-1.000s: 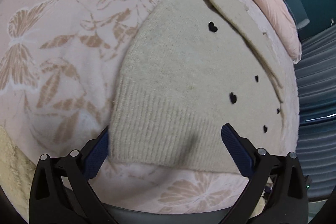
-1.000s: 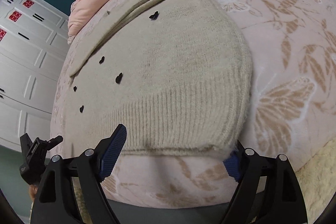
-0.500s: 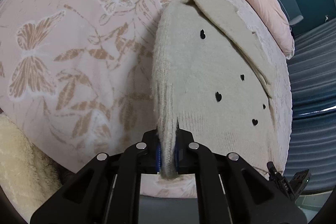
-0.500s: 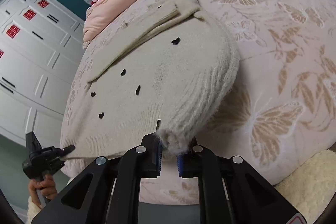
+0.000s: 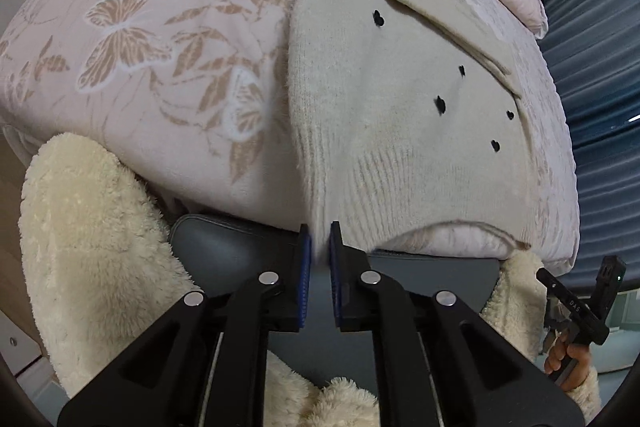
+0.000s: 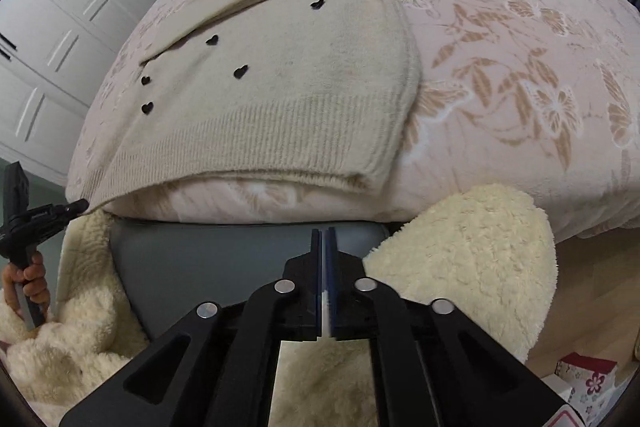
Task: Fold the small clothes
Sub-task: 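Grasp the ribbed hem with both grippers and lift it, then fold the hem up toward the collar with both grippers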
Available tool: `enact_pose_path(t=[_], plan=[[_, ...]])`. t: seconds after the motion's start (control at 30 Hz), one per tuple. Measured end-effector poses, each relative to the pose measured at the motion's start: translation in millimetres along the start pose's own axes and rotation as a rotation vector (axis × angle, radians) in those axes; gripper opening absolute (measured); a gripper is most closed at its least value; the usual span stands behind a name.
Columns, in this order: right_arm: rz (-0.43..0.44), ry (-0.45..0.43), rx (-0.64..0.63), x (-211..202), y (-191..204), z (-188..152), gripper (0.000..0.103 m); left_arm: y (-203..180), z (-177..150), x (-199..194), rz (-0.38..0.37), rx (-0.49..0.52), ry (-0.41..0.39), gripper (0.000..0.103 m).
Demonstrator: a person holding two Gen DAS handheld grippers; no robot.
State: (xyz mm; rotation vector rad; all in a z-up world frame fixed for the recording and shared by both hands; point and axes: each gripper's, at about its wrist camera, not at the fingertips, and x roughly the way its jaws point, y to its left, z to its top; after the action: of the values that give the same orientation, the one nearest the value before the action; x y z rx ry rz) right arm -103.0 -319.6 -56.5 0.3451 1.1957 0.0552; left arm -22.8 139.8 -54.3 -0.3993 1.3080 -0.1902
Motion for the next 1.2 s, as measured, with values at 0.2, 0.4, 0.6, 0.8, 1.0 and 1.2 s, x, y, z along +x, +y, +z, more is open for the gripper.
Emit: enact_pose_path(t=[0.2,0.4,0.6,0.8,1.0,1.2], plan=[[0.014,-0.107,0.190,24.3,-7.1,33.4,0.069,20.1,10.8,16.3,-0.029,-0.149,-0.058,0.071],[0.037,-0.067,0.310,67.8,-9.0,51.7,0.066,18.7,23.7,39.6,0.048,-0.196,-0.082,0.086],[0.236,-0.158,0.310,36.5,1.7,60.4,0.008,12.5,33.2,53.2,-0.058,-0.197,-0.031,0.006],[0.241,-0.195,0.199,-33.2,7.6,49.3,0.007,14.5,43.4,6.7,-0.092,-0.172,-0.069,0.006],[0.163,-0.008,0.120,-40.0,-0.7,1.2,0.007,18.7,17.5,-20.5,-0.083,-0.106,0.000,0.005],[0.207,0.155,0.124,-44.9,8.5,-57.3,0.007,30.4,-25.8,-55.8,-0.081,-0.102,0.080,0.005]])
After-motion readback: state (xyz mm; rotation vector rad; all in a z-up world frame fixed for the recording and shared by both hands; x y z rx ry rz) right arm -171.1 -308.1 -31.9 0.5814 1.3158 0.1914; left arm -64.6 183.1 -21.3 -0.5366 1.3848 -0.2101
